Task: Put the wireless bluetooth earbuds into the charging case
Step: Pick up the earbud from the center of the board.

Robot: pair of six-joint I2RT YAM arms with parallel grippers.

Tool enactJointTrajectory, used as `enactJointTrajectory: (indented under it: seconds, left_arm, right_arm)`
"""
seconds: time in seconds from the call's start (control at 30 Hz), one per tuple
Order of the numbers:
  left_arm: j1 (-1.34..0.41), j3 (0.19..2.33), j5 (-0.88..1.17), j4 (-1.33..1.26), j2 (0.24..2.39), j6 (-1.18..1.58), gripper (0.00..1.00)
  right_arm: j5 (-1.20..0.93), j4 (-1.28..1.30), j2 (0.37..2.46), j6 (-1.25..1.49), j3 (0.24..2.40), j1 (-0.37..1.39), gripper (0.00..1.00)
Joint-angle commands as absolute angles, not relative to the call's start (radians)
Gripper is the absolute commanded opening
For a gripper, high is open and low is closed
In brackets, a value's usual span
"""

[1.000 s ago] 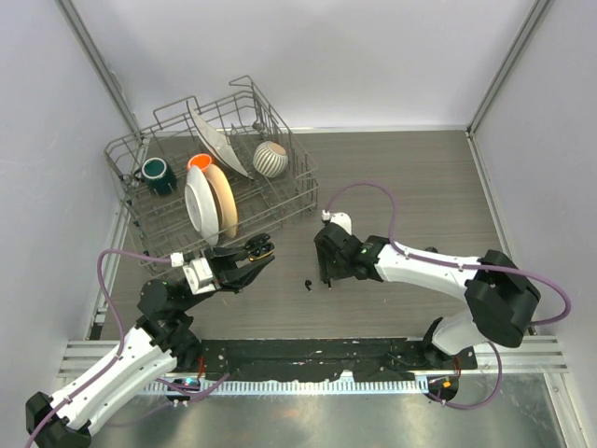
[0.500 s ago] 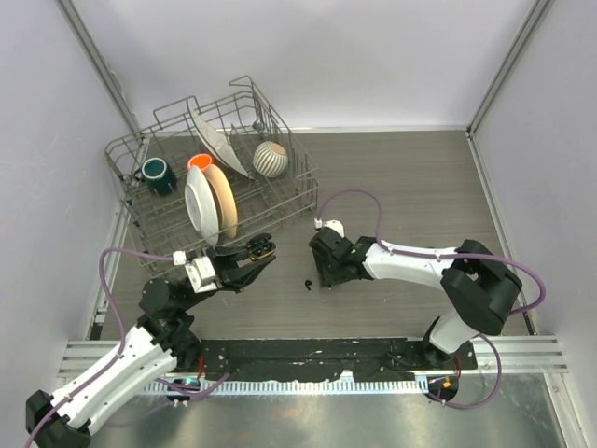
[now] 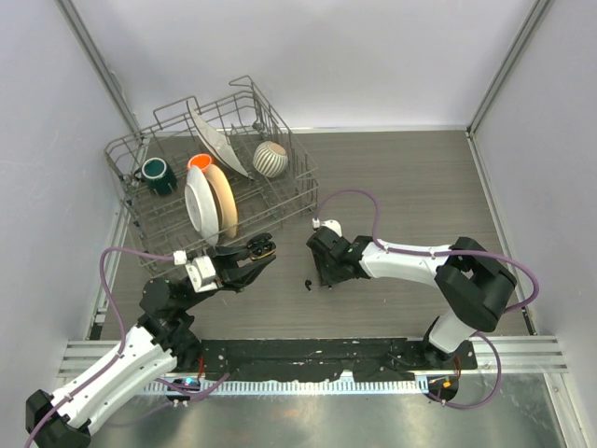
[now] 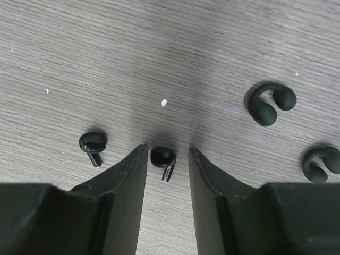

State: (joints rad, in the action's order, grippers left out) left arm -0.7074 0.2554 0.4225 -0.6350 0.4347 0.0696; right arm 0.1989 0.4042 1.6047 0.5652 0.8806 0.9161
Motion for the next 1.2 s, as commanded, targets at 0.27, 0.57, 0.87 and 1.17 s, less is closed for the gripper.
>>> enactJointTrajectory:
  seconds: [0.27, 0.57, 0.87, 1.17]
  left_arm:
    - [-0.712, 0.255, 0.417, -0.67, 0.446, 0.058, 0.0]
    - [-0.712, 0.253, 0.419, -0.675, 0.449, 0.06, 0.0]
    - [-0.712, 0.245, 0.414, -0.673, 0.442, 0.058, 0.0]
    - [-0.712, 0.241, 0.408, -0.669, 0.433, 0.058, 0.0]
  right_arm:
    - [0.19, 0.41, 1.589, 0.574, 0.91, 0.916, 0.4]
    - [0.187, 0.419, 1.617, 0.583, 0.919, 0.919, 0.36]
    - [0.19, 0.428, 1.618, 0.586, 0.925, 0.923, 0.34]
    - [0.196, 0.443, 1.62, 0.586, 0.922, 0.925, 0.28]
